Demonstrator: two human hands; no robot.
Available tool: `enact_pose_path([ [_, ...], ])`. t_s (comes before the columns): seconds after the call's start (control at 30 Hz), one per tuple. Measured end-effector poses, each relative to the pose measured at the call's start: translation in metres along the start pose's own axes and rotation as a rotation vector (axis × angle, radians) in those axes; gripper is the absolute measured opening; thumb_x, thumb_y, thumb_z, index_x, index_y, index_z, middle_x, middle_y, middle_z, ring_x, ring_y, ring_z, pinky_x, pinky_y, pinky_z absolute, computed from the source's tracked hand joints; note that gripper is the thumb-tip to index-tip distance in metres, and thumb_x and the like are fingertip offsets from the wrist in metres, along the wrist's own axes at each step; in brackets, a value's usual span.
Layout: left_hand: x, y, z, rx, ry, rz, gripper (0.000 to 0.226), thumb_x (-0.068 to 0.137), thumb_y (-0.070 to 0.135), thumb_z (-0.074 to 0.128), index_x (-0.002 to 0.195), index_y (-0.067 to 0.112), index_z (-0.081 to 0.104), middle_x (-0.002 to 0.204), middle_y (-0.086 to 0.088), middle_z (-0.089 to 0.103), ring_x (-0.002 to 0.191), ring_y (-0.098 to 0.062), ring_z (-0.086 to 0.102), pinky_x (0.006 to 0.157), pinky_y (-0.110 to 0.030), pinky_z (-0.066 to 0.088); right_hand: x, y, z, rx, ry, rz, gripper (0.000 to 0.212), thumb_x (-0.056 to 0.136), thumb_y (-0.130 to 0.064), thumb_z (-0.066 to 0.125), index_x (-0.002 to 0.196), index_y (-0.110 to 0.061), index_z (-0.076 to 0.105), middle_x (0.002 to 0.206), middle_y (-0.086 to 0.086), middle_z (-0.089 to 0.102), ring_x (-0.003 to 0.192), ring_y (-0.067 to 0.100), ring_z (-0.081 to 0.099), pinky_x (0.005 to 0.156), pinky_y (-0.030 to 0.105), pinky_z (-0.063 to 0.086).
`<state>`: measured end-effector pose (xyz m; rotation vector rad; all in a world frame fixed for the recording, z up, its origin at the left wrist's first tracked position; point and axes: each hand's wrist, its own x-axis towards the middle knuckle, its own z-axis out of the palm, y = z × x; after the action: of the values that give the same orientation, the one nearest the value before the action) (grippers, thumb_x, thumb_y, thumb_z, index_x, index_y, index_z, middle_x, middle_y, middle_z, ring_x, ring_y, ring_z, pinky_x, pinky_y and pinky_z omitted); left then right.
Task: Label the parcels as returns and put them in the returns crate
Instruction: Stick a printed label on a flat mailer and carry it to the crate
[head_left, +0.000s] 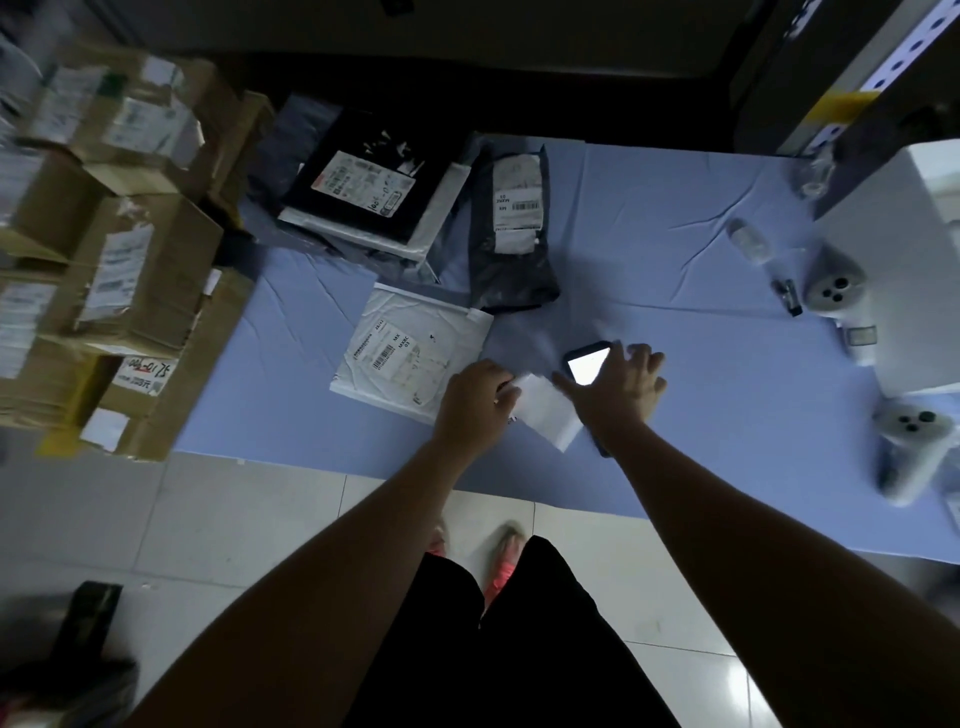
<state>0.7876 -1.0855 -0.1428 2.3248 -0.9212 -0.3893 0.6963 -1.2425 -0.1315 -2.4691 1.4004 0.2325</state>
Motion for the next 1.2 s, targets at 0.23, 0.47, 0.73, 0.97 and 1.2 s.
enact_pose_path([
  [0.23, 0.007, 0.003, -0.010, -0.154, 0.030, -0.081, 0.019, 0.096, 0.015, 0.060, 0.089, 0.000, 0.069, 0.086, -0.014, 0.067, 0.073, -0.018, 0.058, 0.060, -0.018, 0.038, -0.005, -0.030, -0.010, 0.504, -0.289, -0.351, 0.028, 0.090, -0.039, 0.069, 0.105, -0.016, 0.074, 0.104, -0.003, 0.072, 0.094, 0.013, 0.065, 0.087, 0.029, 0.050],
  [0.47, 0.009, -0.005, -0.020, -0.311, -0.111, -0.145, 0.031, 0.095, 0.024, 0.060, 0.077, -0.001, 0.064, 0.072, -0.014, 0.064, 0.072, -0.028, 0.060, 0.061, -0.030, 0.040, -0.006, -0.031, -0.021, 0.552, -0.371, -0.376, 0.016, 0.092, -0.019, 0.068, 0.104, -0.009, 0.072, 0.105, 0.005, 0.071, 0.099, 0.019, 0.066, 0.088, 0.032, 0.050],
  [0.73, 0.007, -0.018, -0.028, -0.381, -0.173, -0.107, 0.039, 0.092, 0.033, 0.057, 0.072, 0.000, 0.060, 0.065, -0.014, 0.059, 0.061, -0.010, 0.046, 0.059, -0.031, 0.037, -0.023, -0.037, -0.023, 0.612, -0.442, -0.278, 0.025, 0.099, -0.014, 0.057, 0.123, -0.013, 0.067, 0.109, -0.004, 0.062, 0.094, 0.009, 0.057, 0.080, 0.021, 0.042],
  [0.97, 0.005, -0.021, -0.034, -0.423, -0.173, -0.093, 0.041, 0.096, 0.016, 0.057, 0.059, 0.007, 0.043, 0.055, -0.012, 0.041, 0.057, -0.010, 0.035, 0.055, -0.029, 0.028, -0.035, -0.045, -0.019, 0.568, -0.386, -0.255, 0.024, 0.101, -0.016, 0.053, 0.120, -0.015, 0.067, 0.115, -0.005, 0.063, 0.105, 0.014, 0.057, 0.088, 0.025, 0.043],
  [1.2, 0.013, -0.016, -0.047, -0.391, 0.074, -0.320, 0.032, 0.094, 0.008, 0.053, 0.062, 0.010, 0.046, 0.054, 0.005, 0.043, 0.053, -0.007, 0.036, 0.054, -0.025, 0.030, -0.035, -0.030, -0.009, 0.424, -0.298, -0.123, 0.029, 0.096, -0.008, 0.054, 0.121, -0.015, 0.067, 0.126, 0.006, 0.065, 0.111, 0.023, 0.059, 0.089, 0.026, 0.045],
])
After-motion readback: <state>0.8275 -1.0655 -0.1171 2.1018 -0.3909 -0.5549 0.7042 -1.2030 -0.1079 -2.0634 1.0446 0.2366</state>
